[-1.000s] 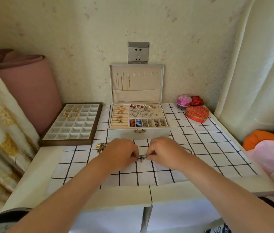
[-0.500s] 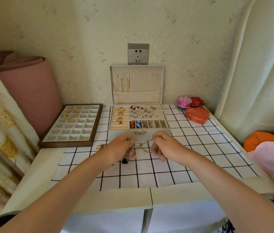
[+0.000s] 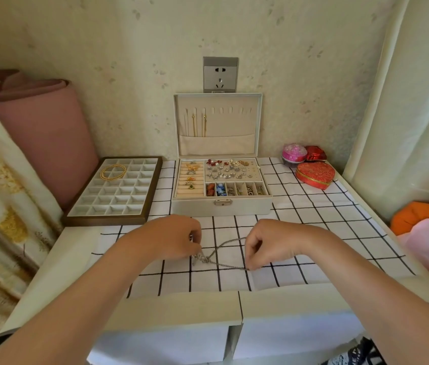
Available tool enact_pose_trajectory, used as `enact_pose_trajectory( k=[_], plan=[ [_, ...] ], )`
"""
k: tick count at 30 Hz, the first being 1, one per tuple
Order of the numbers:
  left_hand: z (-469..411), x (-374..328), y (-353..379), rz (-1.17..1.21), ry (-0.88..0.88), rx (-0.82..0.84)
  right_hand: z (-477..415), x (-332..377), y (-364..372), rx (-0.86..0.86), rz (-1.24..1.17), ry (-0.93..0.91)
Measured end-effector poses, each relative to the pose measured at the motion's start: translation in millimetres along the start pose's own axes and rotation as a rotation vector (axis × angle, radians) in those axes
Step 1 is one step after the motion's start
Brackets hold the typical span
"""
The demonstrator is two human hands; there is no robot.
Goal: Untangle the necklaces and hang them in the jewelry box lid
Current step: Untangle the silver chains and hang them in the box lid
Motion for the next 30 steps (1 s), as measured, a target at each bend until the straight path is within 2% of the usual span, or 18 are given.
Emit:
enact_pose_trajectory(
  k=[2, 4, 7, 12, 16, 21, 23, 27, 30],
  plan=[
    [0, -2, 7, 0.012, 0.030, 0.076, -1, 6, 1, -0.011, -0.025, -0.045],
    [0, -3, 10, 0.019, 0.050, 0.092, -6, 12, 2, -0.104, -0.071, -0.122],
    [-2, -4, 11, -0.013, 0.066, 0.070, -18, 19, 13, -0.289, 0.070, -0.306],
    [-7, -7, 11, -0.040, 0.090, 0.032, -24, 25, 23, -0.421, 0.243, -0.510],
    [-12, -3, 9, -0.050, 0.104, -0.013, -22, 11, 16, -0.458, 0.388, -0.465],
    [-20, -2, 11, -0.105, 0.075, -0.083, -10, -12, -15, -0.542, 0.437, -0.205],
    [-21, -3, 11, -0.121, 0.075, -0.091, -7, -14, -18, -0.534, 0.463, -0.171],
    [-21, -8, 9, -0.199, 0.050, -0.146, -9, -3, -6, -0.609, 0.452, -0.320],
    [-21, -14, 6, -0.261, 0.045, -0.215, -17, 8, 15, -0.543, 0.353, -0.462]
  ],
)
Point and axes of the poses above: each hand's wrist, its own z-axis away from the middle knuckle, its own y-axis out of the palm, x = y × z, the point moved 5 cm from there along -z, towards the middle knuckle, and after that the axes turned 12 degrees about -z, right-handed, at the moved point
